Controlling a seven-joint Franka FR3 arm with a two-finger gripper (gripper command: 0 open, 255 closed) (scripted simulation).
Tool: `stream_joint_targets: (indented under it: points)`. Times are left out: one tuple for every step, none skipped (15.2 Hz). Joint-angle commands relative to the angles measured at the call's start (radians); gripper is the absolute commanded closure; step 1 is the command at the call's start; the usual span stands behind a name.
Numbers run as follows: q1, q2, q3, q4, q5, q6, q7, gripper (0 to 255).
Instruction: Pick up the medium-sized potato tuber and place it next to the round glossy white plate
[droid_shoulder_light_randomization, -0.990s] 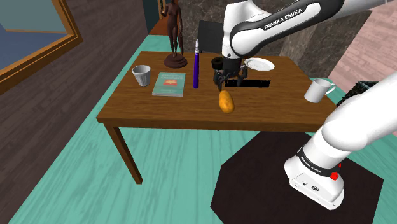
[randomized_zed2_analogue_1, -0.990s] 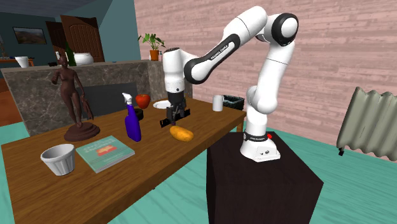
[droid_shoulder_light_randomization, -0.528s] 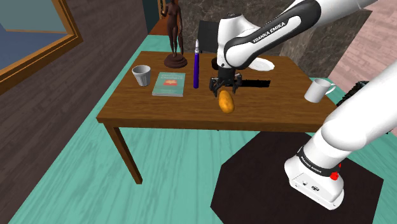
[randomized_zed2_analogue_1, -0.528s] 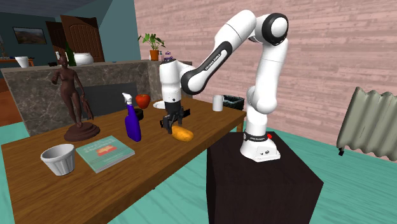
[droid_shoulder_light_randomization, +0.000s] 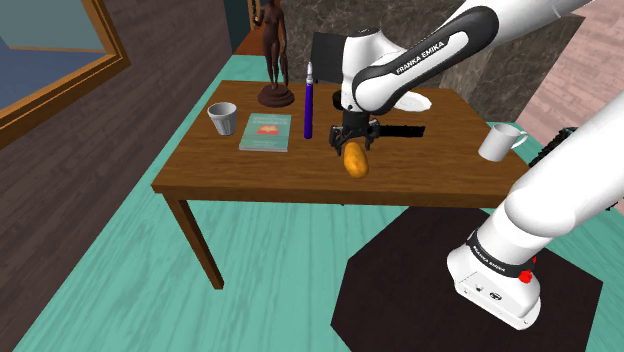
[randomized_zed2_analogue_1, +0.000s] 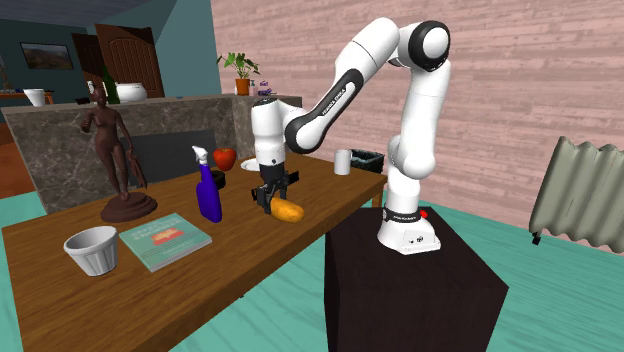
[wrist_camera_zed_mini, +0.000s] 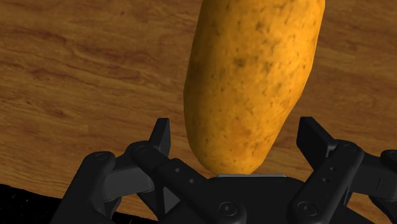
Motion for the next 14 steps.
stream_joint_targets:
  points:
    - [0.000,0.000,0.000,0.000,0.000,0.000,0.000,0]
    - [0.000,0.000,0.000,0.000,0.000,0.000,0.000,255]
    - [0.000,0.000,0.000,0.000,0.000,0.000,0.000,255]
    - [0.000,0.000,0.000,0.000,0.000,0.000,0.000,255]
    - [0.000,0.000,0.000,0.001,0.000,-0.001,0.000,255]
    - [0.000,0.001,0.000,0.001,0.000,0.000,0.000,255]
    - [0.000,0.001,0.000,0.001,0.000,0.000,0.000,255]
    - [0.000,0.001,0.000,0.001,0.000,0.000,0.000,255]
    - [0.000,0.002,0.000,0.002,0.000,0.000,0.000,255]
    - [0.000,0.002,0.000,0.002,0.000,-0.001,0.000,255]
    - [0.000,0.000,0.000,0.000,0.000,0.000,0.000,255]
    - [0.001,-0.010,-0.001,0.005,0.004,-0.014,-0.004,255]
    - [0.002,-0.019,-0.002,0.011,0.008,-0.029,-0.007,255]
    - [0.002,-0.029,-0.002,0.016,0.011,-0.043,-0.011,255]
